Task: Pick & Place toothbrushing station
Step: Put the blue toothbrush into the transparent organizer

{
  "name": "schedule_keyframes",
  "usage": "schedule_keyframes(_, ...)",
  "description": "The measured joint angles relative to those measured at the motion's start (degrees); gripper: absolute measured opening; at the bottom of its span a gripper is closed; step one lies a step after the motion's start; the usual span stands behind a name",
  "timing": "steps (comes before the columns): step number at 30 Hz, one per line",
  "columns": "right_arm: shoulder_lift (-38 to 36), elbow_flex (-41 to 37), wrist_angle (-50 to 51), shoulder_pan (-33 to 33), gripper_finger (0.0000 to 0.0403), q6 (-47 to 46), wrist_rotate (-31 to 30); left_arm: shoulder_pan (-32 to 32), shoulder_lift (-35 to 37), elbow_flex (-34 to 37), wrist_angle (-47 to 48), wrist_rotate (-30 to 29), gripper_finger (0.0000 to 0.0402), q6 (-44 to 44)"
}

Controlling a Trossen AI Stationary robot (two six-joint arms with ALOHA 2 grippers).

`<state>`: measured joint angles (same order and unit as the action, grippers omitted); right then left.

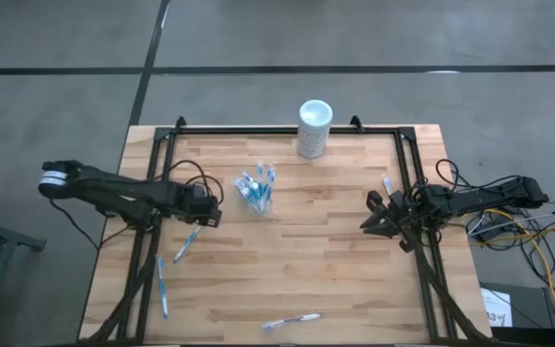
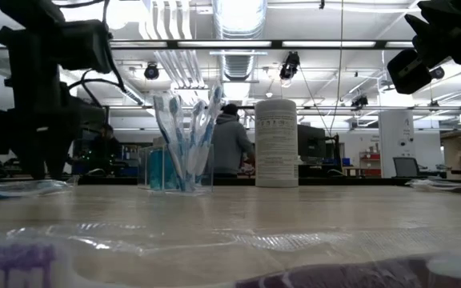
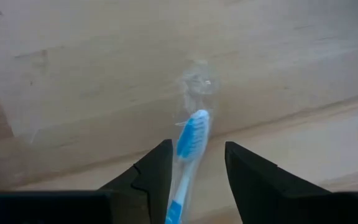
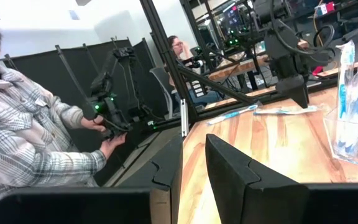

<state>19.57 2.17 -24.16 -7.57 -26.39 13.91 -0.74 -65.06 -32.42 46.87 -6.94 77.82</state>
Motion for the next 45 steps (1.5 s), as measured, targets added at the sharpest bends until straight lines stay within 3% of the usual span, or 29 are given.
schedule_keyframes(7, 0.0, 0.0, 0.0, 0.0, 0.0068, 0.0, 0.0, 0.1, 0.0, 2.5, -2.8, 0.0, 0.0151, 0.2)
schedule_keyframes(12, 0.0, 0.0, 0.0, 0.0, 0.0068, 0.0, 0.0, 1.0, 0.0, 4.0, -5.4, -3.1, 0.0151, -2.8)
schedule_keyframes(20, 0.0, 0.0, 0.0, 0.0, 0.0068, 0.0, 0.0, 2.3, 0.1, 6.3, -9.0, -1.5, 0.0147, -2.6)
schedule_keyframes(35, 0.0, 0.0, 0.0, 0.0, 0.0068, 0.0, 0.0, 2.3, 0.0, 6.3, -10.1, -0.5, 0.0045, -3.2)
schedule_keyframes(45, 0.0, 0.0, 0.0, 0.0, 0.0068, 0.0, 0.0, 2.3, 0.0, 5.3, -10.9, -0.4, 0.0042, -3.1)
